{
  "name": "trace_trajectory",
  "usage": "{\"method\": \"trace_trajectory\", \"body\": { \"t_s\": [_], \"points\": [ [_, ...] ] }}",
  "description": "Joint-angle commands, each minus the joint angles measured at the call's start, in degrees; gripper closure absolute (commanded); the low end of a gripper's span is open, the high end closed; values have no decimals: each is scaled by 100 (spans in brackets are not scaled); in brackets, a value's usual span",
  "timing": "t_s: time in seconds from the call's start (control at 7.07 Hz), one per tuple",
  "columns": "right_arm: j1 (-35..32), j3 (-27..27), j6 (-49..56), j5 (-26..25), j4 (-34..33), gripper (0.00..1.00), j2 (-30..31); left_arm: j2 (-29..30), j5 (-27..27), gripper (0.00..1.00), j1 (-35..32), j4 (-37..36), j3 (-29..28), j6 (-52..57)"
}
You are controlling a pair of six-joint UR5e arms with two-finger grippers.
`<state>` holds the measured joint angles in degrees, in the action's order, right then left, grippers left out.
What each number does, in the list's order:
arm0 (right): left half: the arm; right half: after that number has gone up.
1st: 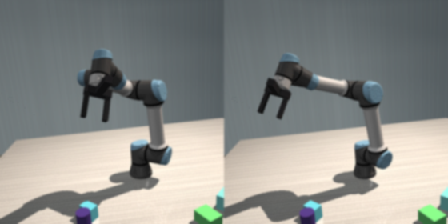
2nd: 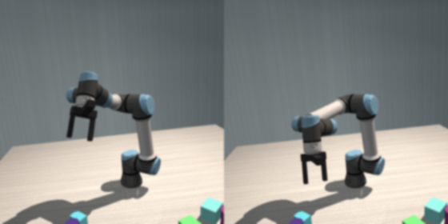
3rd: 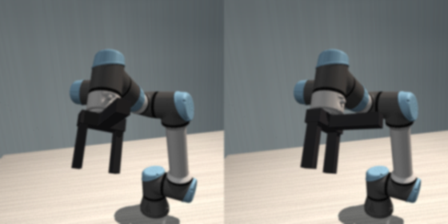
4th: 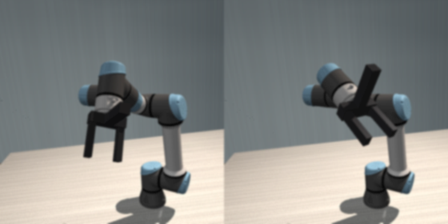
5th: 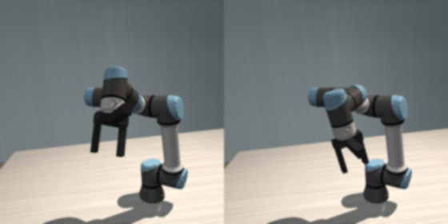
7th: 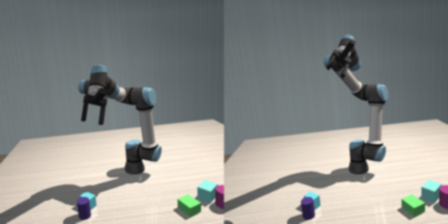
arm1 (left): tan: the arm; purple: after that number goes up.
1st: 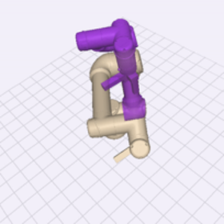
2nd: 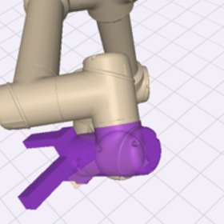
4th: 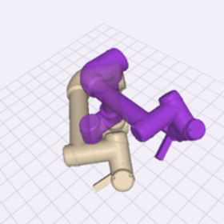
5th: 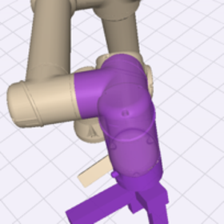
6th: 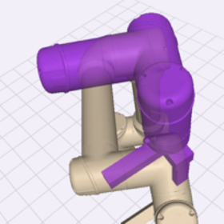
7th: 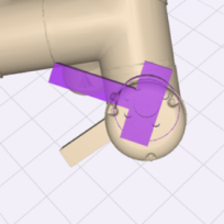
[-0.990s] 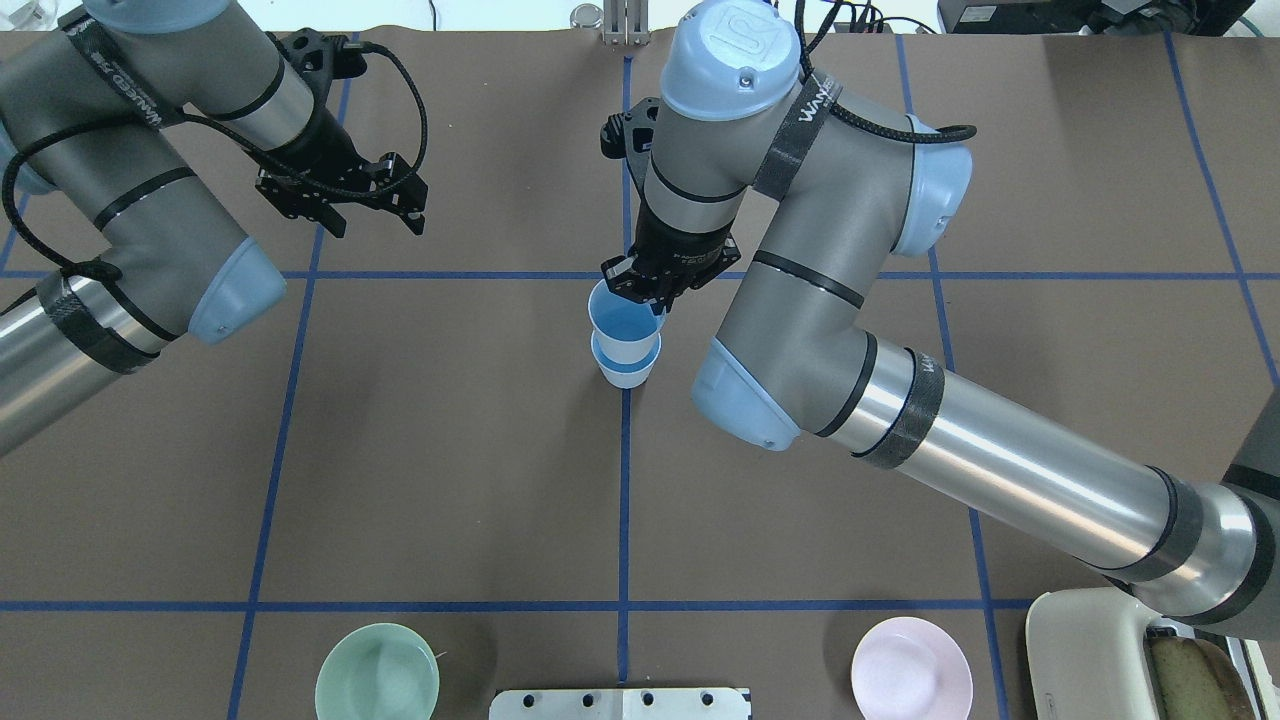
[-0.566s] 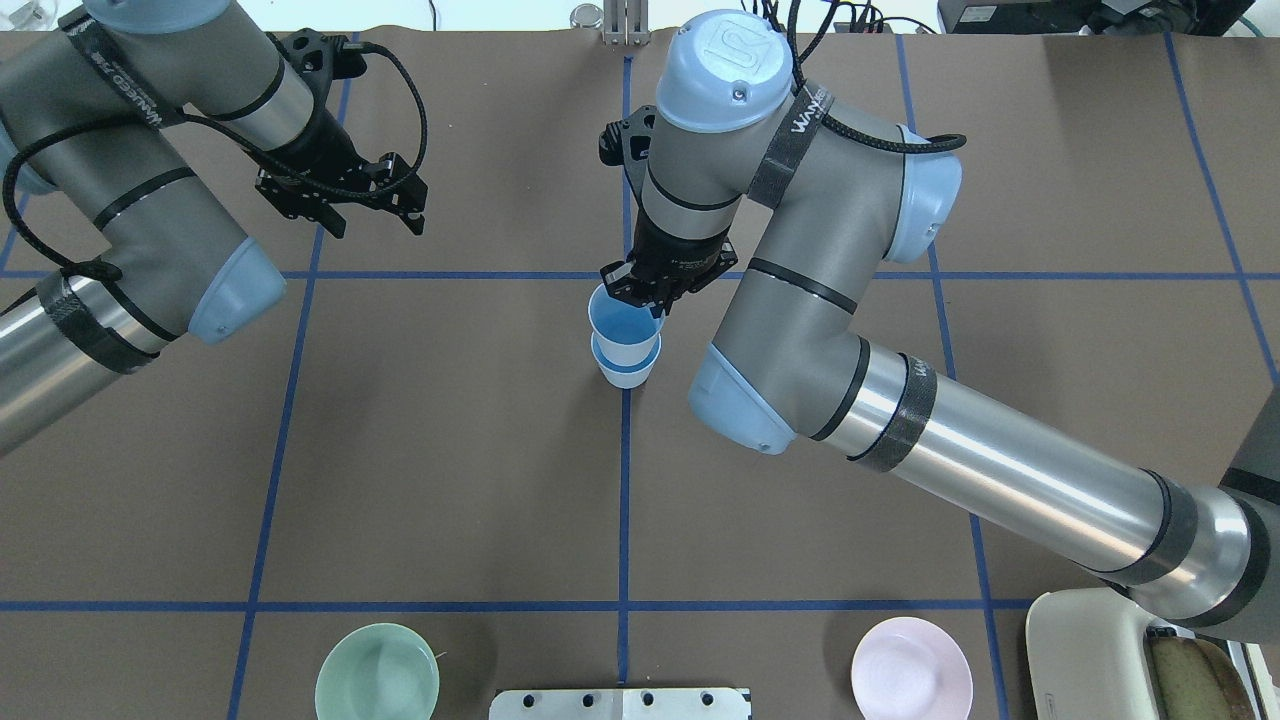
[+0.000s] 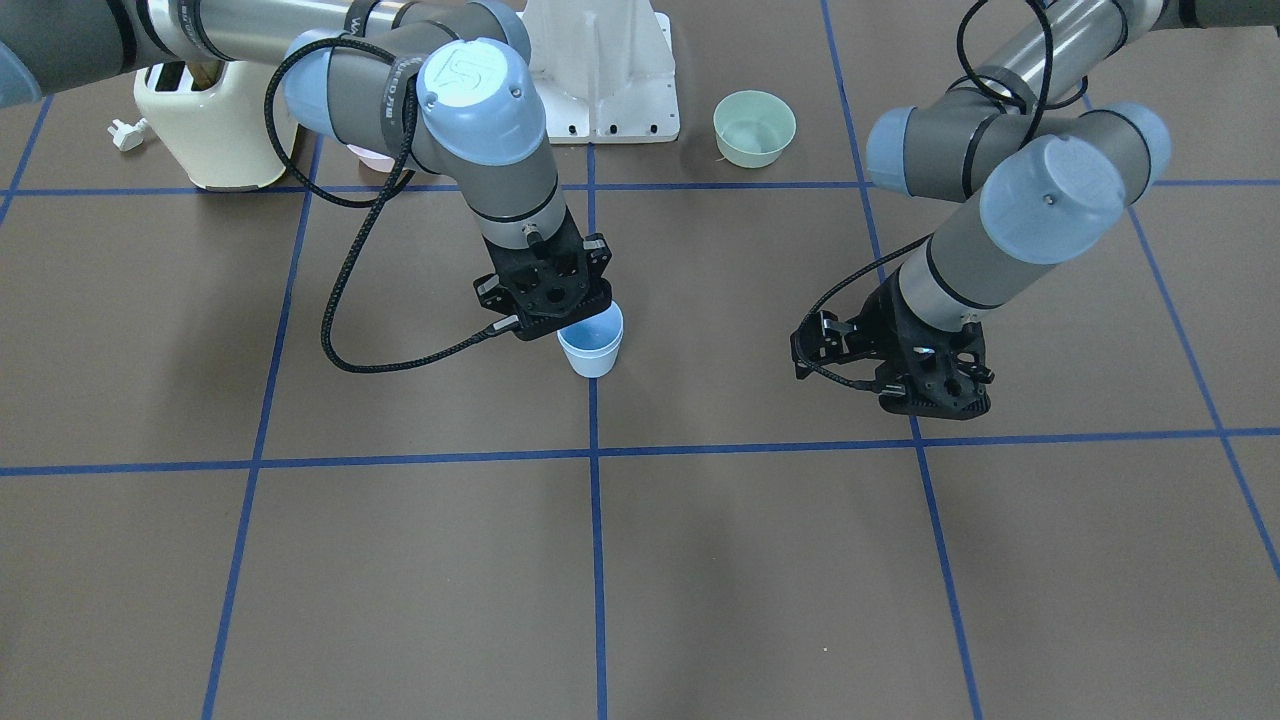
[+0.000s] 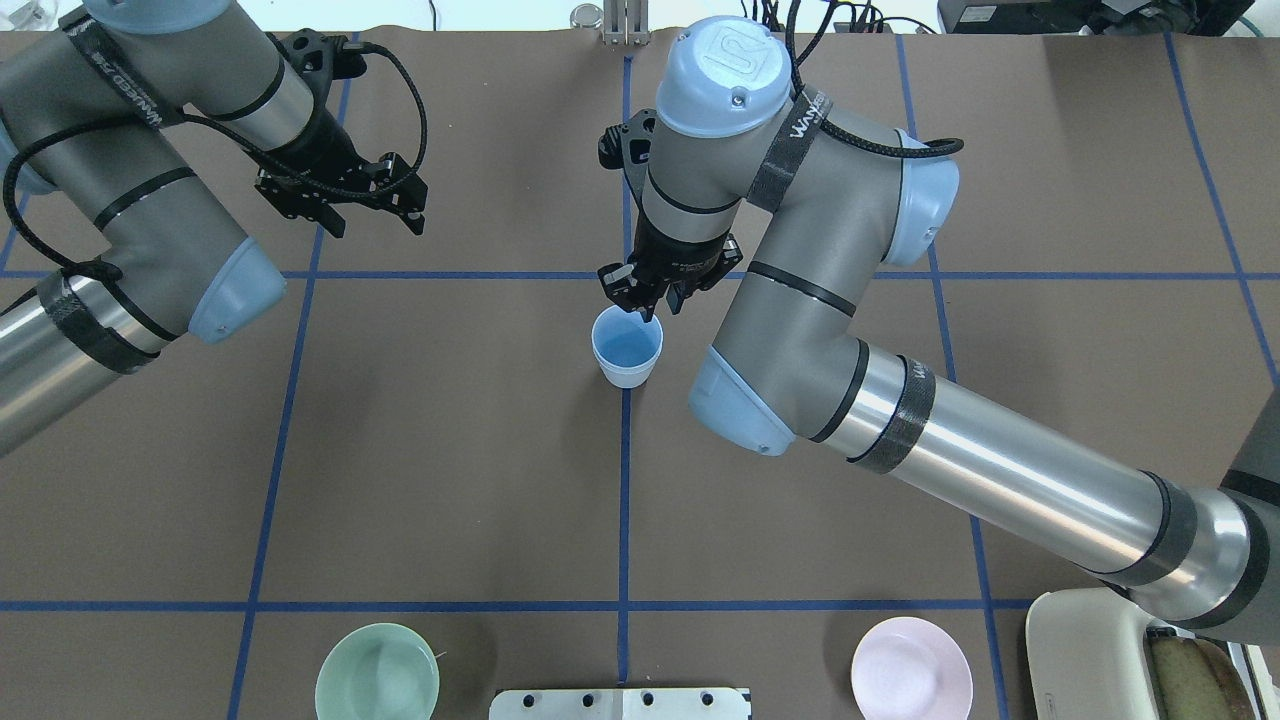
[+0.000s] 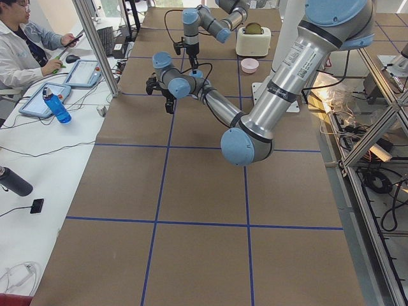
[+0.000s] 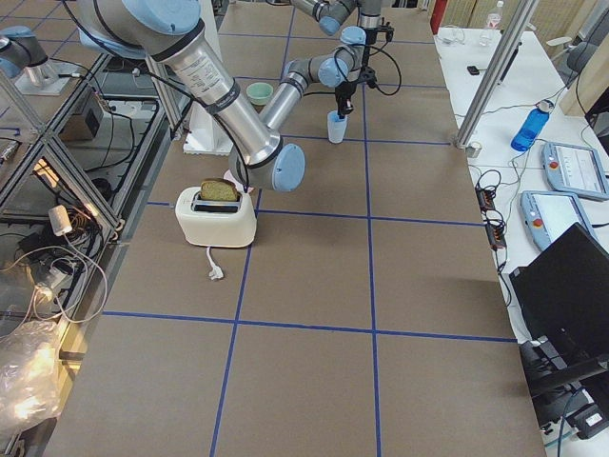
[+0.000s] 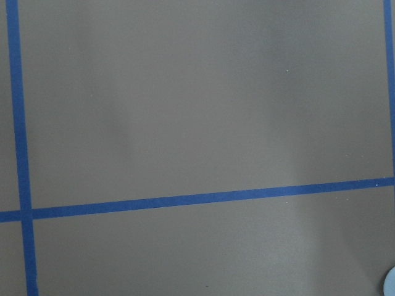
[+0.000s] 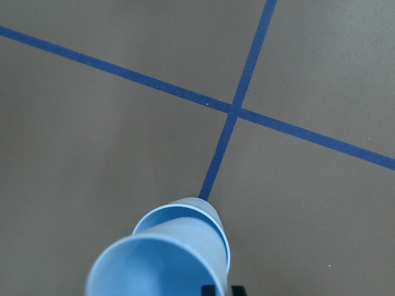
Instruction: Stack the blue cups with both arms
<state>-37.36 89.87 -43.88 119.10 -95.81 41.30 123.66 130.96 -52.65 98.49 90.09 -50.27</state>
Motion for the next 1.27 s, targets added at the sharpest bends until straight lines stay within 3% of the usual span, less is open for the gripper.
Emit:
{"method": "trace_trajectory", "body": {
  "t_s": [0.0,0.28,0.42,0.71,0.85,1.13],
  "points": [
    [-17,39,11,8,0,0,9,0,0,4,-17,-5,0,0],
    [-593,458,11,78,0,0,236,-61,113,3,-236,-5,9,226],
    [-971,870,-15,70,9,0,717,-192,375,3,-568,-127,-9,838],
    [-2095,1163,28,113,18,0,1614,-211,422,2,-1280,-1309,17,2680],
    [-2509,1069,81,87,9,0,1879,-246,422,2,-1536,-1488,0,3255],
    [-3214,657,1471,254,-174,0,2134,-604,422,2,-1931,-1666,-26,4326]
  ]
}}
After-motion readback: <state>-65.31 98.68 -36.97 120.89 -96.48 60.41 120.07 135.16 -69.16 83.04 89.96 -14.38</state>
